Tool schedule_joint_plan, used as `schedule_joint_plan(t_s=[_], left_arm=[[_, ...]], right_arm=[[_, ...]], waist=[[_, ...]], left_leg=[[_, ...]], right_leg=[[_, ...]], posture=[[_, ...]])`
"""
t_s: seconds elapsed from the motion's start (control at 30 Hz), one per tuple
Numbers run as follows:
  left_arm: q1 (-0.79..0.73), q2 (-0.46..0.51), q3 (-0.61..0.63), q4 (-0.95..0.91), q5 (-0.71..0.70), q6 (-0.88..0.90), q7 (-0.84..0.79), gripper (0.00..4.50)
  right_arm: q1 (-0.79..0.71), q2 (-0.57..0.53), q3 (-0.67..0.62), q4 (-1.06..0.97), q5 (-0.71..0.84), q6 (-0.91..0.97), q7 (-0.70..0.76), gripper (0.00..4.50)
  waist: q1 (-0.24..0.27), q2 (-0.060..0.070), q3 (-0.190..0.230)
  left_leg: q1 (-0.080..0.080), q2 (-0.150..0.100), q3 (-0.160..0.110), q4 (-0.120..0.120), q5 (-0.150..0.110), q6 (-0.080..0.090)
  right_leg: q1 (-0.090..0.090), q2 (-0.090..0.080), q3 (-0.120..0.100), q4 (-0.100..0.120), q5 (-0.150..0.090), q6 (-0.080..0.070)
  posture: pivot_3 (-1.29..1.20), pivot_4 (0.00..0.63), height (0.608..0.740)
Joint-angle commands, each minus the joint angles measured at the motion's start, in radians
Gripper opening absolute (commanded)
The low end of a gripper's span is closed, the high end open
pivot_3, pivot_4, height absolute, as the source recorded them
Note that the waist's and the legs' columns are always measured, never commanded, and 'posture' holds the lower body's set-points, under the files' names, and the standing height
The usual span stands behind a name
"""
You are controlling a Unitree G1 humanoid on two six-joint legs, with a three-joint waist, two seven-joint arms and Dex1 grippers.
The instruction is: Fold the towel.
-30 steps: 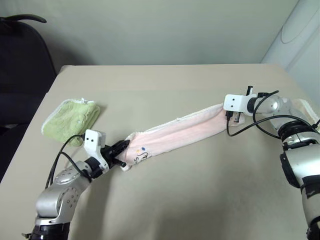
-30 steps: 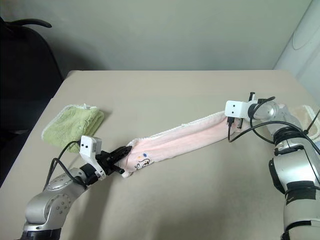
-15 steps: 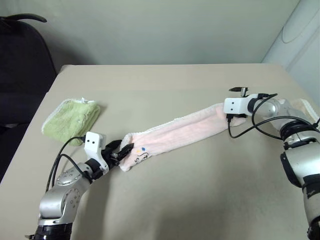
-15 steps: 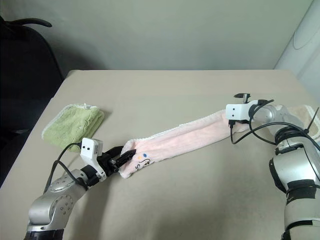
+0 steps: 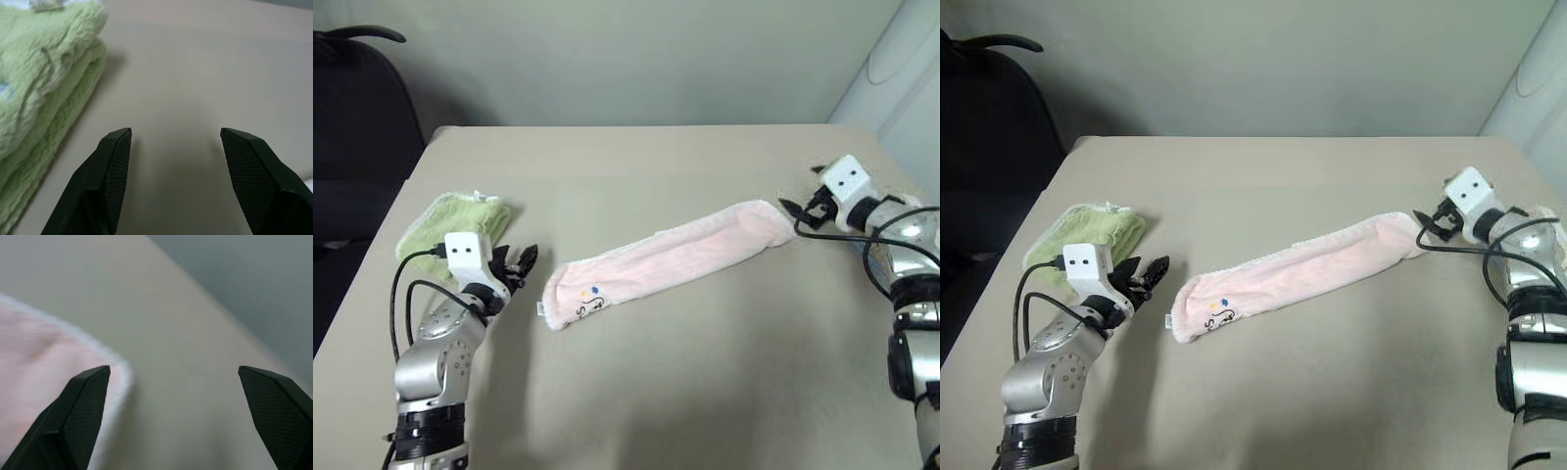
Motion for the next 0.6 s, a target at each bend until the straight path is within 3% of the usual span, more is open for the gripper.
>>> schedule_joint_plan(t_s=[0.03,0.13,0.33,0.6], left_arm=[[0.023,0.04,-0.013,-0.12,-0.056,-0.011,-0.121,3.16],[0.064,0.114,-0.033,-0.191,-0.095,-0.021,-0.268,3.16],[0.165,0.311,-0.102,-0.288,-0.062,-0.062,-0.528,3.16],[0.321,0.479,-0.178,-0.273,0.067,-0.181,-0.719,3.16]], right_arm=[[0.098,0.022,-0.173,-0.312,0.296,0.479,-0.014,4.43],[0.17,0.076,-0.292,-0.465,0.467,0.783,-0.123,4.43],[0.205,0.153,-0.468,-0.541,0.667,1.115,-0.3,4.43],[0.191,0.26,-0.568,-0.523,0.74,1.264,-0.498,4.43]], waist=[[-0.001,0.0,0.0],[-0.001,-0.001,0.0],[-0.004,-0.001,0.0],[-0.005,0.0,0.0]], left_leg=[[0.0,0.0,0.0,0.0,0.0,0.0],[0.0,0.0,0.001,0.0,0.0,0.0],[0.003,0.0,0.0,-0.001,0.0,-0.001],[0.003,0.0,-0.002,-0.001,-0.002,0.004]], right_leg=[[0.0,0.0,0.0,0.0,0.0,0.0],[-0.001,0.002,0.001,0.0,0.0,0.0],[0.0,0.004,0.003,0.0,-0.001,0.001],[0.0,0.003,0.002,0.001,-0.001,0.001]], posture=[[0.0,0.15,0.74],[0.0,0.15,0.74],[0.0,0.15,0.74],[0.0,0.15,0.74]])
